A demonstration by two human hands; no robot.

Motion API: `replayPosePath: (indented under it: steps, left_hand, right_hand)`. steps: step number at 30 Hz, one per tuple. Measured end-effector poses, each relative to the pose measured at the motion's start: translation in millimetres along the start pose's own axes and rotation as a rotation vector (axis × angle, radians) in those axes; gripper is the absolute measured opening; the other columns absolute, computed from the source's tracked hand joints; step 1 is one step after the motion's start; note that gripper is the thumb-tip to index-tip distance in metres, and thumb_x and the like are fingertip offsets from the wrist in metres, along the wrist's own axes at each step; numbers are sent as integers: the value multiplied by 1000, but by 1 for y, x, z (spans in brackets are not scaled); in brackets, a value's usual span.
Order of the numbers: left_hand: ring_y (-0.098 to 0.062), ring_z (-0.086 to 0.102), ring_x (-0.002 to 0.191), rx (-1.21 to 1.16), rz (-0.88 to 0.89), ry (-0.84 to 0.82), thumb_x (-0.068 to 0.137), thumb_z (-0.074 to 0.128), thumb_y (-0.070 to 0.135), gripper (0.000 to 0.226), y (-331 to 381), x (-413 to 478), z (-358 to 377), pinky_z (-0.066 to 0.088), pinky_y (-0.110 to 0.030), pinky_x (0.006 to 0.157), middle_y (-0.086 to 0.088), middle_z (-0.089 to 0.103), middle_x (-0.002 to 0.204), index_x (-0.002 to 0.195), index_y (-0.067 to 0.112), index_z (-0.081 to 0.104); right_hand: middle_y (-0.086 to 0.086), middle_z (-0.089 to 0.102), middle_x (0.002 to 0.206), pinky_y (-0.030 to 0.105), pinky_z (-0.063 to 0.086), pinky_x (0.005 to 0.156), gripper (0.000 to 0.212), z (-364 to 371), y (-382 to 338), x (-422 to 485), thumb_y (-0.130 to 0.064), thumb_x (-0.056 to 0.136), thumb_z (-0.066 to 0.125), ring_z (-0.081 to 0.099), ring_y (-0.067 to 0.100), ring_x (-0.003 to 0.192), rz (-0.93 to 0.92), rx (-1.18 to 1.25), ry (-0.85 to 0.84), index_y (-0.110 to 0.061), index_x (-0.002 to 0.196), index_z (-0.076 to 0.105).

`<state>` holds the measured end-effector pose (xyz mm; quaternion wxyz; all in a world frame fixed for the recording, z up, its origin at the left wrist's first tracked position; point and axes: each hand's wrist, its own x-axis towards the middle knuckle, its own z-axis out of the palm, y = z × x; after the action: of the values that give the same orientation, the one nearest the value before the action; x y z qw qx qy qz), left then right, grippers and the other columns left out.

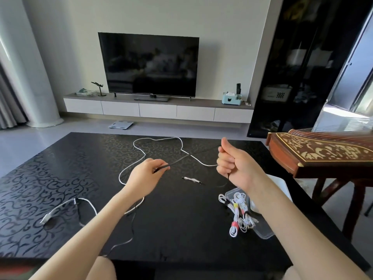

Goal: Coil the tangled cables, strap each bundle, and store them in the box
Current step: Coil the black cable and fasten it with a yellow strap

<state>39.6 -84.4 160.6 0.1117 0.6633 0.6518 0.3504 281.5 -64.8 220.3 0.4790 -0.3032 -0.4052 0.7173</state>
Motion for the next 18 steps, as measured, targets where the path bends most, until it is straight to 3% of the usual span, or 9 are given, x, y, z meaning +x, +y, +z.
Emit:
replayPosePath:
  steps: [3, 6, 9, 13, 15, 18]
  left_hand:
    - [-10, 48, 65, 60, -8, 100, 90, 59, 39, 27, -3, 2, -4, 31, -23, 59, 4, 49, 77, 71, 20, 63]
    - [-10, 48, 52, -217, -91, -12, 85, 68, 34, 32, -13, 3, -10, 38, -26, 57, 0, 55, 61, 58, 18, 60]
    - [-7, 46, 39, -473, -98, -170, 87, 67, 14, 8, -23, -4, -12, 35, -19, 44, -2, 60, 53, 82, 19, 70]
    - [-12, 54, 43, -911, -152, -135, 97, 48, 10, 20, -32, 3, -14, 29, -16, 37, -3, 65, 64, 102, 13, 68]
    - [-10, 54, 43, -839, -193, -73, 99, 47, 17, 21, -34, 12, -15, 33, -17, 40, 1, 67, 63, 97, 14, 67]
    - [-12, 57, 49, -263, -213, 139, 97, 49, 31, 31, -36, 30, -17, 41, -26, 53, 5, 66, 57, 74, 22, 66]
  right_hand:
    - [-7, 36, 48, 16, 24, 37, 18, 9, -15, -6, -23, 80, 63, 30, 5, 39, 75, 223, -112, -6, 81, 57]
    - [-2, 48, 57, 15, 30, 36, 28, 9, -33, -13, 0, 68, 63, 41, 7, 43, 120, 429, -229, 3, 96, 61]
    - [2, 53, 60, 15, 34, 33, 30, -1, -47, -17, 12, 63, 58, 46, 9, 41, 103, 580, -205, 9, 92, 63]
    - [-3, 53, 53, 12, 27, 31, 24, -20, -59, -22, 7, 59, 62, 41, 5, 33, 66, 574, -86, 3, 82, 61]
    - [-5, 48, 46, 12, 24, 29, 16, -26, -57, -26, -3, 62, 65, 37, 4, 31, 96, 471, -43, -3, 77, 60]
    - [-7, 36, 39, 15, 19, 29, 13, -26, -47, -34, -17, 74, 64, 31, 4, 29, 168, 298, -22, -5, 70, 61]
